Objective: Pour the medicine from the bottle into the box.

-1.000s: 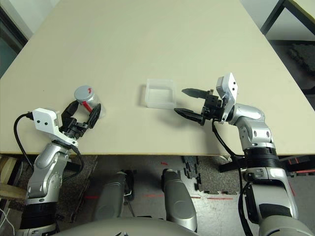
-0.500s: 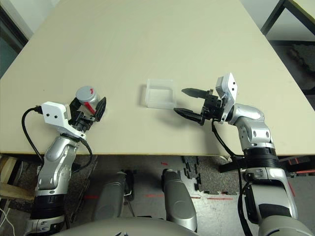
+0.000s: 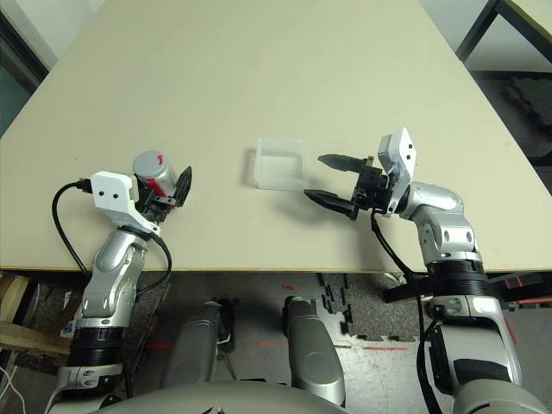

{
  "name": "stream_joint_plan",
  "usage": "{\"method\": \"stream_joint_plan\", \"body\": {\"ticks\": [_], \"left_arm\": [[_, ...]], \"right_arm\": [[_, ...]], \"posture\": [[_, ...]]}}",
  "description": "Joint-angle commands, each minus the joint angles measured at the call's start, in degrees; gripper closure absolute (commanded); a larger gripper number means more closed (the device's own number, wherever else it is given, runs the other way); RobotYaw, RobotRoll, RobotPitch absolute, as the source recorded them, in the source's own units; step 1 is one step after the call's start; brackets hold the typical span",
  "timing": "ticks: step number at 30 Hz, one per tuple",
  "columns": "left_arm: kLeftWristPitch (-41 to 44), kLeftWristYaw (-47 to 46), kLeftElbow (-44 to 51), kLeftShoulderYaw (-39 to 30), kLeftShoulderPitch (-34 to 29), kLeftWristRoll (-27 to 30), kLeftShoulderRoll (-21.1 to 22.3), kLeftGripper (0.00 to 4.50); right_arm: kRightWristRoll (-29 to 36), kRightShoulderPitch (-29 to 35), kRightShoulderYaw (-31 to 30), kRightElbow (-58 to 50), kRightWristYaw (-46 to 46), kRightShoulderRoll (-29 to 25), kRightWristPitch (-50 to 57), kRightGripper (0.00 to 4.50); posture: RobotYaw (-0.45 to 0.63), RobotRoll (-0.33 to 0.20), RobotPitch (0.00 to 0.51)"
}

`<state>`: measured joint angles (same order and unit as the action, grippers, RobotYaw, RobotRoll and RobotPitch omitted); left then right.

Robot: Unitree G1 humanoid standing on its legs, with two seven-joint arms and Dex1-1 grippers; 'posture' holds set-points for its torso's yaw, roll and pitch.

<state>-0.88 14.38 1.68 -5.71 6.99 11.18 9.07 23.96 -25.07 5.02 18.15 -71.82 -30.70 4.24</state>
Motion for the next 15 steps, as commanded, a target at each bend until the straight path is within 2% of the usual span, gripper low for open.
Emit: {"method": "stream_joint_plan", "body": {"ticks": [1, 6, 9, 12, 15], "left_arm": [[-0.4, -0.6, -1.0, 0.1, 0.6, -0.5, -0.3, 0.02], [-0.8, -0.7, -1.4, 0.2, 0.9, -0.7, -0.2, 0.02], [-0.9, -0.9, -1.6, 0.2, 1.2, -0.9, -0.1, 0.65], [-0.7, -0.8, -1.6, 0.3, 1.4, -0.9, -0.1, 1.71], [-0.7, -0.4, -1.6, 0.3, 1.5, -0.9, 0.3, 1.71]], "right_arm": [[0.0, 1.0, -0.6, -0.9, 0.1, 0.2, -0.1, 0.0], [0.0, 1.2, -0.6, -1.2, 0.3, 0.4, 0.0, 0.0], [0.1, 1.4, -0.6, -1.4, 0.3, 0.3, 0.1, 0.0], [0.2, 1.5, -0.5, -1.5, 0.3, 0.3, 0.1, 0.0], [0.2, 1.5, -0.5, -1.6, 0.5, 0.3, 0.1, 0.0]], "posture": [[-0.11, 0.0, 0.195], [-0.11, 0.0, 0.196], [-0.11, 0.0, 0.198], [-0.11, 0.0, 0.198], [-0.11, 0.0, 0.197]]}}
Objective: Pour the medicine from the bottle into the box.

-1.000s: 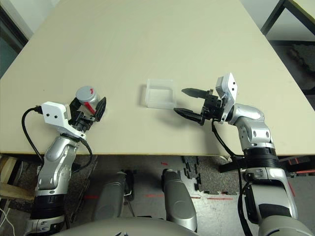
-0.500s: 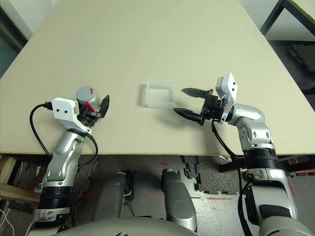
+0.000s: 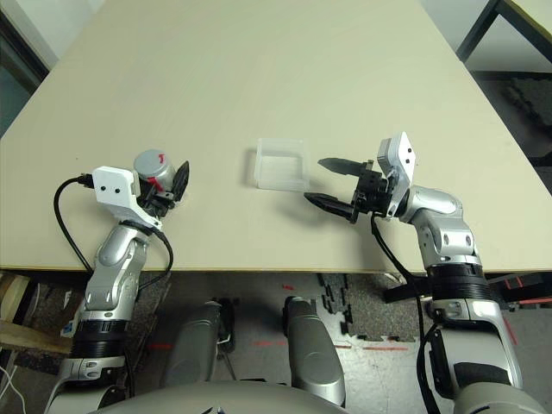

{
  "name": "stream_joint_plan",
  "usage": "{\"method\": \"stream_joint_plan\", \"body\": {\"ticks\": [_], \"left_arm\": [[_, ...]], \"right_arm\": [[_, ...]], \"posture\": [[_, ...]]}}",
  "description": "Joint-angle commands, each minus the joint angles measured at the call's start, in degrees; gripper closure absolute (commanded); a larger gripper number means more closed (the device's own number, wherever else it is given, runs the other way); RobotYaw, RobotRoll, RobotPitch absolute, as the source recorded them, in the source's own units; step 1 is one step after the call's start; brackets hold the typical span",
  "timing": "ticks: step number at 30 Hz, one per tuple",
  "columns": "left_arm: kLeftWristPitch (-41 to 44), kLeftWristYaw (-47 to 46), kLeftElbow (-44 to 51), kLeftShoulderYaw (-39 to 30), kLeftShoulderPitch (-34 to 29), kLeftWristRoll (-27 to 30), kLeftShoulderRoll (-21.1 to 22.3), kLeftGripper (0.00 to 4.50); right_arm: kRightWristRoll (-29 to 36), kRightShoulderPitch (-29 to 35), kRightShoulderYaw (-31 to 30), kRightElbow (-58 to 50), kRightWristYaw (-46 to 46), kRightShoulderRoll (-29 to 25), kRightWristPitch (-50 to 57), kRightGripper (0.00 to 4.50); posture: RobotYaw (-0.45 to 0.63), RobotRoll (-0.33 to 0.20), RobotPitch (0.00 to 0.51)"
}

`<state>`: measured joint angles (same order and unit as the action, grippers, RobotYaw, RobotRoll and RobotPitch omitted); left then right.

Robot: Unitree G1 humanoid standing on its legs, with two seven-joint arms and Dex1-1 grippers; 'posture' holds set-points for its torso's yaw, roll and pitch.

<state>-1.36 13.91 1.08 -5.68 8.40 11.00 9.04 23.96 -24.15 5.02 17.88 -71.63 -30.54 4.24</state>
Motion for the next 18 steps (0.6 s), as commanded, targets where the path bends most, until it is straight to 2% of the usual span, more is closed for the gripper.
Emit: {"method": "stream_joint_plan", "body": {"ticks": [1, 7, 18], "left_arm": [[-0.1, 0.2, -1.0, 0.3, 0.1, -0.7, 0.4, 1.71], [6.4, 3.8, 1.8, 0.5, 2.5, 2.0, 3.5, 1.71], [21.2, 19.4, 4.0, 3.3, 12.0, 10.4, 12.4, 1.71]], "right_arm": [[0.2, 0.6, -0.4, -1.3, 0.3, 0.2, 0.2, 0.0], [1.7, -0.5, 0.9, -1.2, 1.4, 0.1, 1.9, 0.0], [2.3, -4.4, -0.2, -2.8, 1.8, -1.0, 5.8, 0.0]], "posture": [[-0.11, 0.0, 0.197], [-0.11, 0.0, 0.195], [-0.12, 0.0, 0.186]]}}
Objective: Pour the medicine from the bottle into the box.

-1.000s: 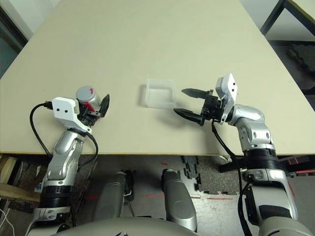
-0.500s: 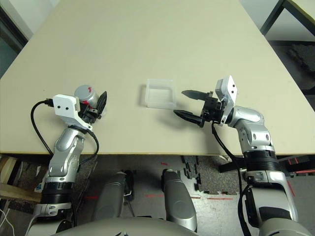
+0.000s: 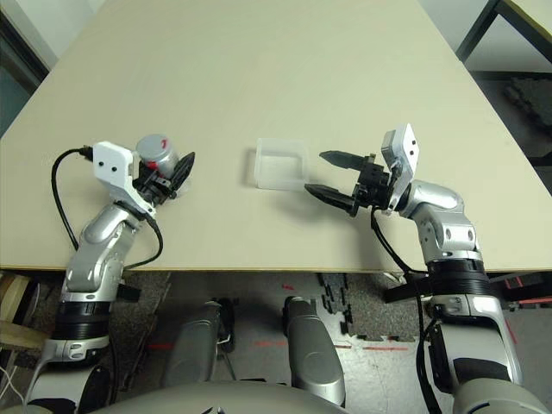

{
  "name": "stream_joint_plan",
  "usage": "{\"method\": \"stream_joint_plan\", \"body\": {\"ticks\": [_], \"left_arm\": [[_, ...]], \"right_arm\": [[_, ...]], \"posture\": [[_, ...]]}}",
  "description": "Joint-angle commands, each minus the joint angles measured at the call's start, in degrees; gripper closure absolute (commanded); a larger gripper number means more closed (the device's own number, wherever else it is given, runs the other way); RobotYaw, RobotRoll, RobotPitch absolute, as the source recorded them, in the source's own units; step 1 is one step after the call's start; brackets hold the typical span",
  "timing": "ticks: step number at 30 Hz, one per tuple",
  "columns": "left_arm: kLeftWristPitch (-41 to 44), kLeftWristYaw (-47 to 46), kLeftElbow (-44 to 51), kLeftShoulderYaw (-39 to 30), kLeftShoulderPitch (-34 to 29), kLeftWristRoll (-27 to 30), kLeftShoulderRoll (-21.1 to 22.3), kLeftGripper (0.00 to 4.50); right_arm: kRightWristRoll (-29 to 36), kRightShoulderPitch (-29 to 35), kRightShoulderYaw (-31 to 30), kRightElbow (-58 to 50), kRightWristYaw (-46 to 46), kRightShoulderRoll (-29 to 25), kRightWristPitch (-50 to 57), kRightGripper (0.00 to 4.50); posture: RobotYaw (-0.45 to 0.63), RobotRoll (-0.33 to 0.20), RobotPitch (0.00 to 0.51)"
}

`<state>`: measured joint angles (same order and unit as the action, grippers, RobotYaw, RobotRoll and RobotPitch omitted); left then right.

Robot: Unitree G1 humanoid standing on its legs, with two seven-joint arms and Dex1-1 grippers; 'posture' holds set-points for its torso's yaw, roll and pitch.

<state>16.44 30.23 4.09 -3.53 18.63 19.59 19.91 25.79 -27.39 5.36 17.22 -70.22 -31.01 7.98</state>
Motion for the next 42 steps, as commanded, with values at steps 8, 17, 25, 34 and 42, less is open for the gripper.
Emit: {"method": "stream_joint_plan", "body": {"ticks": [8, 17, 25, 34, 42], "left_arm": [[8.0, 14.6, -8.1, 4.8, 14.2, 2.2, 5.8, 1.71], [2.4, 19.8, -21.3, 5.7, 23.5, 1.2, 1.0, 1.71], [-4.0, 22.9, -26.8, 5.2, 25.6, 1.3, -3.4, 1.71], [-7.3, 27.4, -33.9, 6.1, 29.8, -0.4, -4.4, 1.71], [-10.2, 29.2, -39.3, 6.3, 32.7, -2.4, -5.5, 1.71]], "right_arm": [[-0.2, -8.2, -2.4, -0.6, 2.2, 1.7, 8.0, 0.0], [-2.3, -20.7, -5.5, 8.1, 2.3, 6.6, 8.9, 0.0], [-4.3, -26.7, -7.1, 14.5, 1.1, 9.7, 8.4, 0.0], [-4.7, -31.2, -6.9, 18.8, -1.1, 11.7, 7.5, 0.0], [-4.8, -32.8, -6.6, 20.5, -1.9, 12.1, 6.7, 0.0]], "posture": [[-0.14, 0.0, 0.165], [-0.16, 0.0, 0.147], [-0.16, 0.0, 0.145], [-0.16, 0.0, 0.143], [-0.17, 0.0, 0.148]]}}
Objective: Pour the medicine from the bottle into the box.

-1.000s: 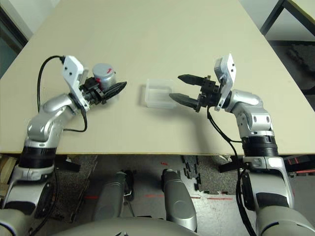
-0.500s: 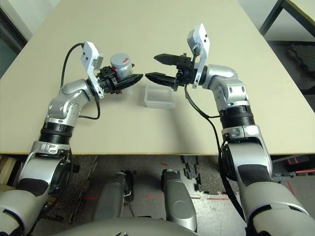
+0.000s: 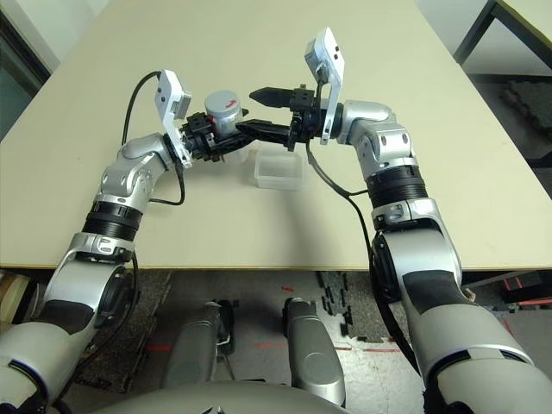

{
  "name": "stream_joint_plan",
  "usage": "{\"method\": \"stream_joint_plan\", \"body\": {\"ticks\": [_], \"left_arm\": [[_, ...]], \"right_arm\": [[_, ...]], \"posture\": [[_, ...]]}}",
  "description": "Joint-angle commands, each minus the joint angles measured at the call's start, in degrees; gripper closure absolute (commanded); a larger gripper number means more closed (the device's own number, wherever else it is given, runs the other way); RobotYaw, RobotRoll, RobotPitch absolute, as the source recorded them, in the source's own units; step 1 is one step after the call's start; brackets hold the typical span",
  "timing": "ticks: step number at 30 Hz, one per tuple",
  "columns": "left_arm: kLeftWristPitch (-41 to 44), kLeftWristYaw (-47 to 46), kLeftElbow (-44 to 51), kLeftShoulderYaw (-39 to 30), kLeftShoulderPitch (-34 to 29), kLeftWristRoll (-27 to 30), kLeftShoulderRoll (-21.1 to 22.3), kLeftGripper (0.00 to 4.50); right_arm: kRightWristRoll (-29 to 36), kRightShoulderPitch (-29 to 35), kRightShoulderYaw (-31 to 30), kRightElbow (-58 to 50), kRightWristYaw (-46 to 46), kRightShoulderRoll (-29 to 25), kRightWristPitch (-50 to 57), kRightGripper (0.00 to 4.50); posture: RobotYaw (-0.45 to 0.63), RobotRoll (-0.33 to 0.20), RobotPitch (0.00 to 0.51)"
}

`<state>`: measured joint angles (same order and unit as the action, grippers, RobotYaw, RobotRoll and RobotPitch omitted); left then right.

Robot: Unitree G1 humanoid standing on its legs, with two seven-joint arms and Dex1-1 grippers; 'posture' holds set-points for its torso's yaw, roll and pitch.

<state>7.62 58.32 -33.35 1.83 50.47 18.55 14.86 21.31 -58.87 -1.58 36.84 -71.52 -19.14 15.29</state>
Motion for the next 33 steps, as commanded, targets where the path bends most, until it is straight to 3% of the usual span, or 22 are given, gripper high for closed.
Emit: {"method": "stream_joint_plan", "body": {"ticks": [1, 14, 16, 21, 27, 33], "left_arm": [[-1.9, 1.3, -2.4, 1.0, 1.1, -1.6, -0.6, 1.71], [-4.5, 2.5, -6.4, 1.4, 2.9, -3.6, -2.2, 1.71], [-4.6, 2.7, -6.4, 1.4, 2.9, -3.7, -2.2, 1.71], [-4.4, 2.8, -6.4, 1.3, 3.0, -3.8, -2.1, 1.71], [-3.6, 3.1, -6.0, 1.3, 3.0, -3.6, -2.1, 1.71], [-2.5, 4.2, -5.7, 1.2, 3.3, -3.1, -2.3, 1.71]], "right_arm": [[-0.4, -1.5, 0.4, 1.1, -0.6, 0.3, -0.7, 0.0], [-0.5, -3.1, 0.3, 2.4, -0.6, 1.8, -1.4, 0.0], [-0.6, -3.2, 0.3, 2.5, -0.6, 2.0, -1.5, 0.34], [-1.0, -3.5, 0.1, 2.8, -0.7, 2.1, -2.0, 1.89], [-1.7, -3.4, -0.7, 3.0, -2.2, 1.4, -3.1, 1.93], [-1.2, -3.4, -1.9, 2.7, -9.8, 1.0, -4.5, 1.93]], "posture": [[-0.17, 0.0, 0.149], [-0.18, 0.0, 0.154], [-0.18, 0.0, 0.155], [-0.18, 0.0, 0.158], [-0.18, 0.0, 0.161], [-0.19, 0.0, 0.161]]}}
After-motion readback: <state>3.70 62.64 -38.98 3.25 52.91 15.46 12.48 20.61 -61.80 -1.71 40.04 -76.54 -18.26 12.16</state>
